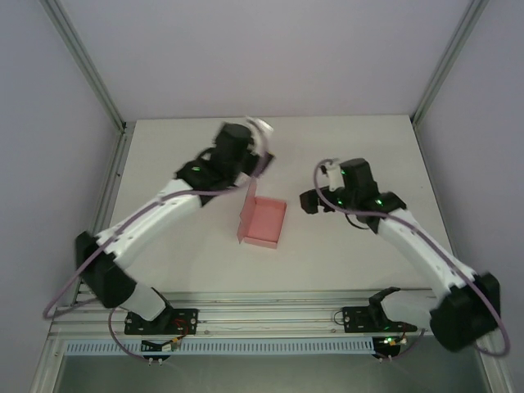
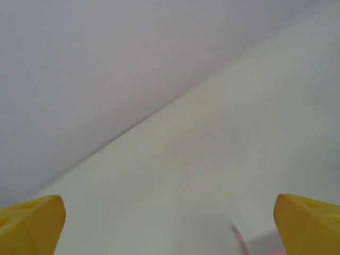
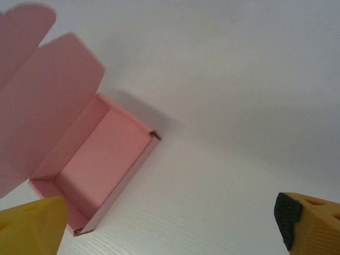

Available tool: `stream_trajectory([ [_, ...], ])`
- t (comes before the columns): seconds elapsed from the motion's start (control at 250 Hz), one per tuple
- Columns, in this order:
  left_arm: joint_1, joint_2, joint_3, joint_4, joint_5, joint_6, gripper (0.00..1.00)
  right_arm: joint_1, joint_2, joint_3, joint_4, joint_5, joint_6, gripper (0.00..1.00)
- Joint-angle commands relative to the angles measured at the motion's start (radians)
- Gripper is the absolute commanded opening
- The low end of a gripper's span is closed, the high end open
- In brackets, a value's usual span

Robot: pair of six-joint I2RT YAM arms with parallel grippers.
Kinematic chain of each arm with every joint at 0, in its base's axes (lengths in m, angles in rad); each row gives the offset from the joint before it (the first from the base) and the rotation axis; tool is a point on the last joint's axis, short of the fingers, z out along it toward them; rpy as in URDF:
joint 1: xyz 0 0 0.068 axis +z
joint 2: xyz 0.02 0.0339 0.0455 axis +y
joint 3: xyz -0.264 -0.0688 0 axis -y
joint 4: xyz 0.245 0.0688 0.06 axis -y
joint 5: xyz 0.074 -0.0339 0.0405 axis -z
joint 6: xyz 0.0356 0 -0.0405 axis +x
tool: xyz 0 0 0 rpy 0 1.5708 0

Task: Assemble paper box

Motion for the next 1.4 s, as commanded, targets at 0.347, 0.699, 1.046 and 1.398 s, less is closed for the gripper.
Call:
stream_trajectory([
  [0.347,0.362,-0.422,-0.579,-0.181,-0.015,-0.780,1.00,0.073,0.724,0.526,-0.165,-0.148,-0.184,0.80],
  [0.699,0.369,-0.416,-0.659,-0.145,0.004,-0.777,1.00,0.153,0.817,0.494,-0.048,-0.114,-0.108,0.53],
  [1.046,0.369,-0.349,-0.653,-0.098,0.088,-0.771,1.00,0.160,0.669,0.263,0.150,0.162,0.140,0.24],
  [1.398,0.369,-0.343,-0.683,-0.006,0.214,-0.712,1.00,0.224,0.528,0.097,0.149,0.350,0.353,0.22],
])
